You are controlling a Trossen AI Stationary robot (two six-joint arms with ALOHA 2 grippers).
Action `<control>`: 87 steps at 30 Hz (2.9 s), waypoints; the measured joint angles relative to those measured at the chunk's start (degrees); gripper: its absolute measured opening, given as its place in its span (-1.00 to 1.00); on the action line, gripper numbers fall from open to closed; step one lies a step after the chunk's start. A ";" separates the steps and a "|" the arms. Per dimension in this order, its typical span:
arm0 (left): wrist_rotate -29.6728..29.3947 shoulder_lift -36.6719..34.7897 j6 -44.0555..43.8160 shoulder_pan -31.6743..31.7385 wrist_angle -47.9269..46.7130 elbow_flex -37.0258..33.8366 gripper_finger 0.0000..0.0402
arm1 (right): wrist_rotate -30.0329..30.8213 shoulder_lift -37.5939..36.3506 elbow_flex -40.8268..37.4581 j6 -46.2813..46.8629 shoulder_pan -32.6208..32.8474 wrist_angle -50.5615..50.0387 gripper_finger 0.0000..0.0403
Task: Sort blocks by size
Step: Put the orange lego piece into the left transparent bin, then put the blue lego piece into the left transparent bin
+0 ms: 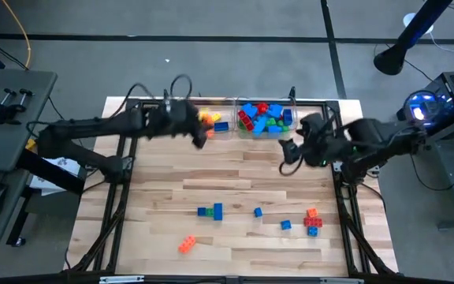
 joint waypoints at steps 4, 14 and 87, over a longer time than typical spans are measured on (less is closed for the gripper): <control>8.60 6.45 2.60 9.13 5.59 0.00 -0.56 | 1.48 3.19 0.00 7.02 3.80 -3.88 0.70; 9.86 19.94 6.41 17.73 4.88 -0.07 -0.56 | 2.77 8.54 -0.02 17.25 7.44 -7.92 0.70; -6.84 -38.07 -24.56 -28.27 20.33 -30.08 0.54 | -36.94 49.58 0.17 24.77 -1.87 34.75 0.70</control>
